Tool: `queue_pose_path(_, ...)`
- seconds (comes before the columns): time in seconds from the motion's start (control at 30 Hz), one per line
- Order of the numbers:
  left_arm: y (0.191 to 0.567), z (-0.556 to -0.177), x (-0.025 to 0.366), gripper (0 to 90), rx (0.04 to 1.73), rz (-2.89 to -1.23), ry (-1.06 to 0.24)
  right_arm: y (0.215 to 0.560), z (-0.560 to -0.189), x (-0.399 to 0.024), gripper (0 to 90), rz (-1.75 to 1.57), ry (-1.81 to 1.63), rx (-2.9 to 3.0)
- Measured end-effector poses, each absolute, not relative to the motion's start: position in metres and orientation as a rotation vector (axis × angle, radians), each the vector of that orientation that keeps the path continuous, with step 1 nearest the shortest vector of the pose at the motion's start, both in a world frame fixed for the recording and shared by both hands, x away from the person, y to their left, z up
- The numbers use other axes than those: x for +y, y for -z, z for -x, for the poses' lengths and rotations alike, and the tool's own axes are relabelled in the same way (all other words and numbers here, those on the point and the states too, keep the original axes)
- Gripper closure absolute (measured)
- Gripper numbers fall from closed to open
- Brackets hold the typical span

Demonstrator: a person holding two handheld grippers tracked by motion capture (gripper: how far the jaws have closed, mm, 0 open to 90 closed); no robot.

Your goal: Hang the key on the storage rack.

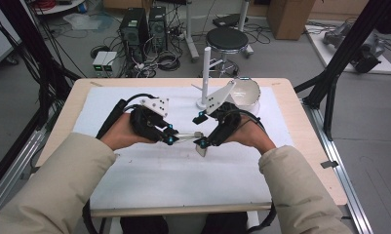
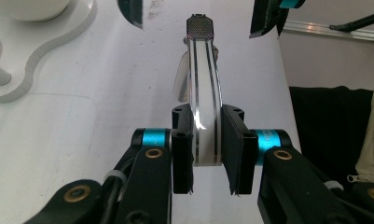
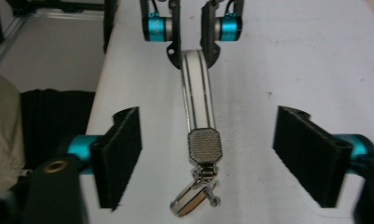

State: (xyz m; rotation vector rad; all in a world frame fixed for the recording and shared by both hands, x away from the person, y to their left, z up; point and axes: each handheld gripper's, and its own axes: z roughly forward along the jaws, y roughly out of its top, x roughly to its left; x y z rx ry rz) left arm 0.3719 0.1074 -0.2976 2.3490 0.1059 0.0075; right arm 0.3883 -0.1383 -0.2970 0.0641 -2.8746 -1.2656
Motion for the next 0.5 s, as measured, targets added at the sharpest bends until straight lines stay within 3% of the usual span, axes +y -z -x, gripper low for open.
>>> queue_pose_path(0.43, 0.2997, -0.371, 0.1049, 74.5, 0.086, -2.381, -0.009, 0.3027, -0.3869, -0.1317, 49.7, -0.098, 1.113, -2.929)
queue_pose_path(0.5, 0.3003, -0.3711, 0.1048, 74.5, 0.086, -2.379, -0.013, 0.3028, -0.3868, -0.1319, 50.2, -0.086, 1.093, -2.931)
